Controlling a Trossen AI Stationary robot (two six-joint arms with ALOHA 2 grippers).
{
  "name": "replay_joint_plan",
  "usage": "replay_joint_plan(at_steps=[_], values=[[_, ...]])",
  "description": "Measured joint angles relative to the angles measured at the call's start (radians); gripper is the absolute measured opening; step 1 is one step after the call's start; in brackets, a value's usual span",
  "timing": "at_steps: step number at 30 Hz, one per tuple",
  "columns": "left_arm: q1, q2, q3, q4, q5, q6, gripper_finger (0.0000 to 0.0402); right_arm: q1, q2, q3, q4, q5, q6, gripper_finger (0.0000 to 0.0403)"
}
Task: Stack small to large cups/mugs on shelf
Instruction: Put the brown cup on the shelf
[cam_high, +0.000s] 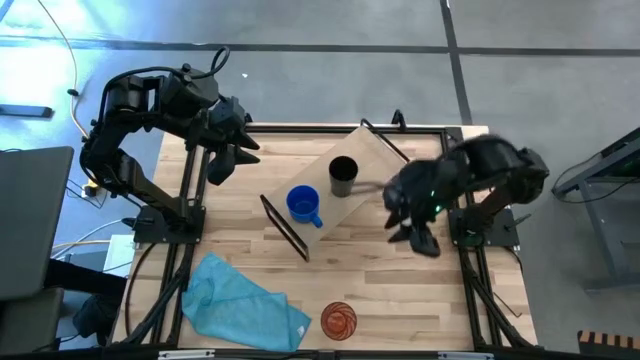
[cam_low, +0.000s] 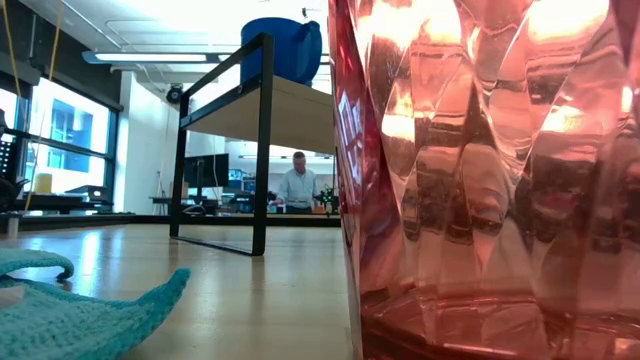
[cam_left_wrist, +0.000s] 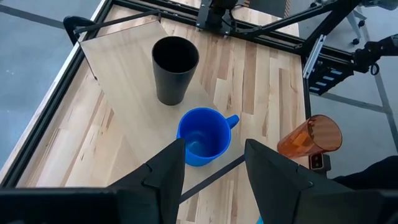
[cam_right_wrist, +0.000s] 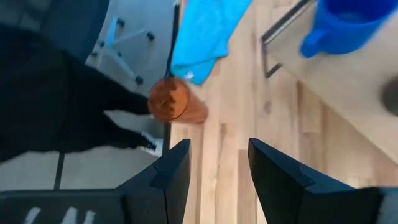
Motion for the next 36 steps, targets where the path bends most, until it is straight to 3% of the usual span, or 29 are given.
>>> replay_joint_plan(at_steps=[8,19,26,31,36], values=[[0.000,0.005,0.000,0.000,0.000,-0.002,0.0156,0.104,0.106,0.000,0.003,0.058,-0.018,0.0151],[-0.035,0.034,-0.011,0.003,-0.005,-0.059,0.0156,0.138,0.239,0.000,0.006,0.057,-0.025,0.0151],[-0.163,0.010,-0.155,0.000,-0.047,-0.044,0.0156,0.187,0.270,0.000,0.135,0.099,0.003,0.0151],[-0.230,-0.068,-0.288,0.029,-0.080,-0.028,0.0156,0.236,0.270,0.000,0.248,0.260,0.030,0.0151],[-0.311,-0.260,-0.467,0.189,-0.104,-0.057,0.0156,0.288,0.281,0.000,0.237,0.398,0.137,0.0151]])
